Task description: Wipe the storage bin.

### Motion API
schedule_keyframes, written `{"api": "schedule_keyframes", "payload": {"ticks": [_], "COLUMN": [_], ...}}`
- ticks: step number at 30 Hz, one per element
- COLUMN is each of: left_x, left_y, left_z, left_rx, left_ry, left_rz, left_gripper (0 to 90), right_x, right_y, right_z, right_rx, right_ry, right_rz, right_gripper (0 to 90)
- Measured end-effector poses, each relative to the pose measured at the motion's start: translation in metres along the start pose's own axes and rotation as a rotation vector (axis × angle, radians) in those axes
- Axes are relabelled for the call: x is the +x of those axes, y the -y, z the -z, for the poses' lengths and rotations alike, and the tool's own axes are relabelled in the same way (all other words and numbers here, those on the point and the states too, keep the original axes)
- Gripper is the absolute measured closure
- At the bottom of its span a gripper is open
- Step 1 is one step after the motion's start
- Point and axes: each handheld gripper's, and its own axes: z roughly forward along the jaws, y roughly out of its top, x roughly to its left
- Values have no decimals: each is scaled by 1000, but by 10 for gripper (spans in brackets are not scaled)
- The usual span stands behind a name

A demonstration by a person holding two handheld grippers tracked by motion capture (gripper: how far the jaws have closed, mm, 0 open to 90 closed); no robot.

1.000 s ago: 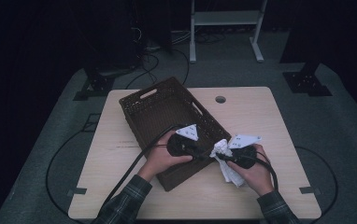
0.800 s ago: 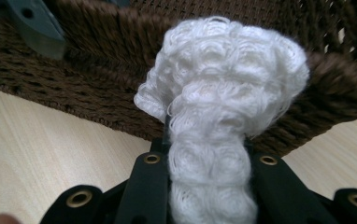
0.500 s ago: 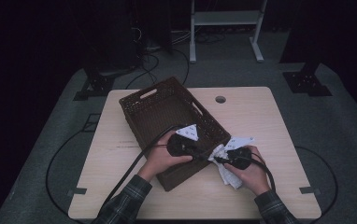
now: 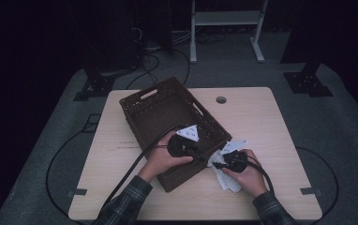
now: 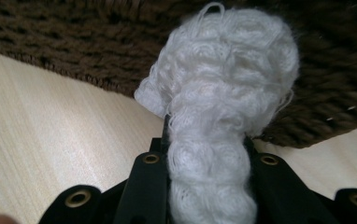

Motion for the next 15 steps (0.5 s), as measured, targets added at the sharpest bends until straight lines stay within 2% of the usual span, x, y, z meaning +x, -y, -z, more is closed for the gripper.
{"api": "schedule_keyframes", "payload": {"ticks": [7, 15], "left_x": [0, 0], "left_y": [0, 0], "left_z": [0, 0], "left_rx": [-1, 0], "left_ry": [0, 0], "left_rz": [0, 0], "left_gripper": [675, 675], "right_x": [5, 14], "right_y": [-1, -9], "right_z": [0, 13], "right_rx": [14, -42], "right_ry": [10, 12], "right_rz": [17, 55], "right_gripper": [749, 751]}}
